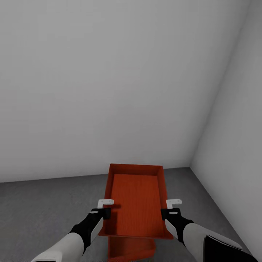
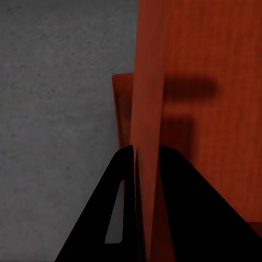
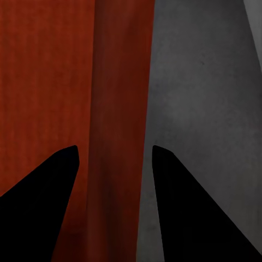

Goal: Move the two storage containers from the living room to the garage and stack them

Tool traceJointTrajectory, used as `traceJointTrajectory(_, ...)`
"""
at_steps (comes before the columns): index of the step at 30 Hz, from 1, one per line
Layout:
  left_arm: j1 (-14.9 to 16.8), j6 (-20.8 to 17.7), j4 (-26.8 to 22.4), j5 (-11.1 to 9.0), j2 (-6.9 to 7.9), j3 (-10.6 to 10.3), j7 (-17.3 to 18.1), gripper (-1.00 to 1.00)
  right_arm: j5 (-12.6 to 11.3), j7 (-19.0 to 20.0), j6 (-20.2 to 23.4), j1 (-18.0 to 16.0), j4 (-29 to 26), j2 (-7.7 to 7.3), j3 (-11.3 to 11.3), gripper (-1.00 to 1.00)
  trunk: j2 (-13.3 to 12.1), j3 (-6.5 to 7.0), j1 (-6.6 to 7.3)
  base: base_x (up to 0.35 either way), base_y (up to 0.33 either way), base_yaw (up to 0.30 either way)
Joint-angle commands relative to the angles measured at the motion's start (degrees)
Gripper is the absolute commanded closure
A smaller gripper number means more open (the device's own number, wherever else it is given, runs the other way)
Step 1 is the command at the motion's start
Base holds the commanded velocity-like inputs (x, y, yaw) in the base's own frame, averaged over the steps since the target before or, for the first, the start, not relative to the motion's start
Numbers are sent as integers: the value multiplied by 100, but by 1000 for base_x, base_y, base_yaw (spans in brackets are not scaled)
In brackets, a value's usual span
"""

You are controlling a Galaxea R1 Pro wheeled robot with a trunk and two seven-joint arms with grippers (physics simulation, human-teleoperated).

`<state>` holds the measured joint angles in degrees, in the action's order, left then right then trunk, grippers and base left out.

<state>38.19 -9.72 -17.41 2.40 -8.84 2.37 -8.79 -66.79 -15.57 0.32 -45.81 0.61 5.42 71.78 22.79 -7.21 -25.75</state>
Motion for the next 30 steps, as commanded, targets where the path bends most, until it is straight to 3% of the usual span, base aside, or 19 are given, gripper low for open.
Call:
traceJointTrajectory(1,4,-39,-8,41,41,123,-2,100,8,-25,-1,-7,36,-5,64,100,13,-21,-3,0,0,0)
traceJointTrajectory(30,4,-39,-8,41,41,123,-2,100,8,-25,3,-7,36,-5,64,100,13,-284,-3,0,0,0)
